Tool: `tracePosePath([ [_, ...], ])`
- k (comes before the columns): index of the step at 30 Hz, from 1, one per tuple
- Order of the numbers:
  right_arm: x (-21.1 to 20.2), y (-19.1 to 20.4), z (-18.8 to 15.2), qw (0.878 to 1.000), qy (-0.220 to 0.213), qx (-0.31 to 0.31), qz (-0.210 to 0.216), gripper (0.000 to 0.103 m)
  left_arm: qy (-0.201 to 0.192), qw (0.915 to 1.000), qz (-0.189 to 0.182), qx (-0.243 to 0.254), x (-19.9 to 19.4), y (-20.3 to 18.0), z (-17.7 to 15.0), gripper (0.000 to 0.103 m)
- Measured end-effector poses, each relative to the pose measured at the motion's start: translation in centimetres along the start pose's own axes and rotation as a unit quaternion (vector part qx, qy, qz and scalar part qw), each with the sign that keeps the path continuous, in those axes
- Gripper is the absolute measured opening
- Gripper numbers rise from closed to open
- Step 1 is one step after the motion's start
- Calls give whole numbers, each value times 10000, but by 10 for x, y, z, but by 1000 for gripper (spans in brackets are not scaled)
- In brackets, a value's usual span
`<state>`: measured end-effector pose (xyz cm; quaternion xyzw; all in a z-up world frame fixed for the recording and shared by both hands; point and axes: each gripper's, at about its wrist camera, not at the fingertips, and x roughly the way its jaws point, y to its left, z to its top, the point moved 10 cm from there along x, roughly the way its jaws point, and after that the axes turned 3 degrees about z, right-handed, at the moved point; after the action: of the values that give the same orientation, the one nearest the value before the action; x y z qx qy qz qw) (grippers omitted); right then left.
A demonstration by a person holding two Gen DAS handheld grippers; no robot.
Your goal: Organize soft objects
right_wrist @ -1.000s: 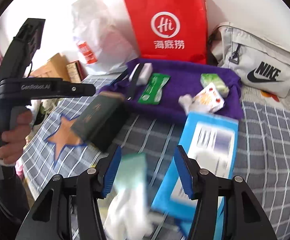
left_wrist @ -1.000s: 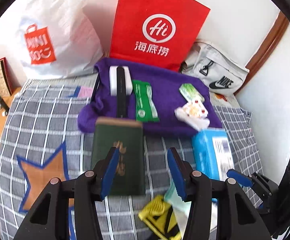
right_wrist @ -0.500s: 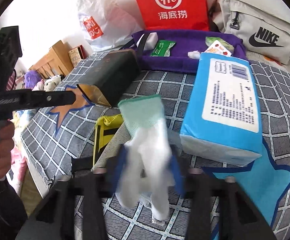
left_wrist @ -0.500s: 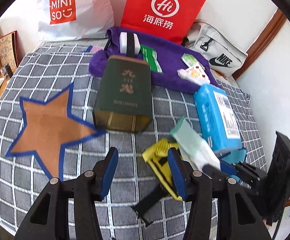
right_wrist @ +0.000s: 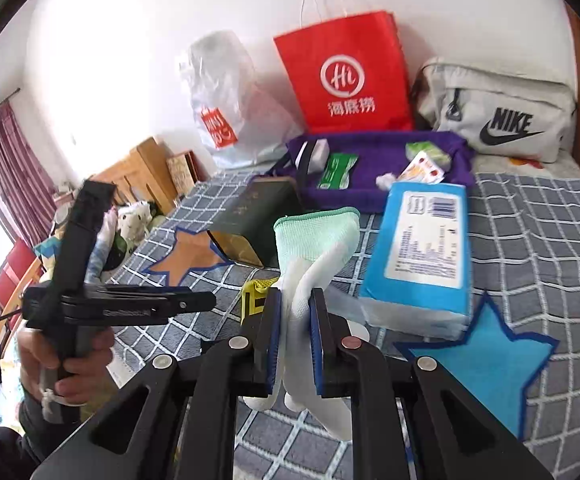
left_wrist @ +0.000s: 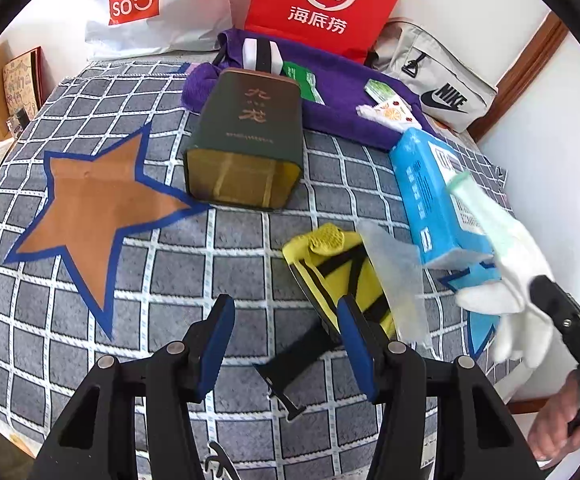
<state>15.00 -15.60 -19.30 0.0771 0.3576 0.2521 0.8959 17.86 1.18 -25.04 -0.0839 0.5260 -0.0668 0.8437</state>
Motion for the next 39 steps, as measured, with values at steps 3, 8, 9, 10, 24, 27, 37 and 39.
tracePosePath([
  [3,-14,-5,-11,9999,31,-44,-100,14,-22,10000,4,-20,-1,-1,-5,51],
  [8,-24,-19,-42,9990,277,-113,-335,14,-40,9998,189,63,2,2,-14,51],
  [9,-23,-25,-51,9984,351,-82,-435,14,-13,9997,228,72,4,3,-18,51],
  [10,-21,-30,-56,9979,409,-29,-503,14,0,9997,242,82,6,4,-19,51],
  [24,4,-73,-86,9933,745,269,-844,44,-95,9924,228,1206,35,-20,-30,51],
  [27,9,-75,-84,9934,724,296,-841,48,-63,9881,210,1524,34,-24,-38,51],
  [37,47,-70,-73,9935,770,293,-786,70,-168,9750,499,2160,33,-35,-51,42],
  [39,53,-71,-73,9931,771,337,-815,69,-264,9726,470,2260,33,-40,-51,24],
])
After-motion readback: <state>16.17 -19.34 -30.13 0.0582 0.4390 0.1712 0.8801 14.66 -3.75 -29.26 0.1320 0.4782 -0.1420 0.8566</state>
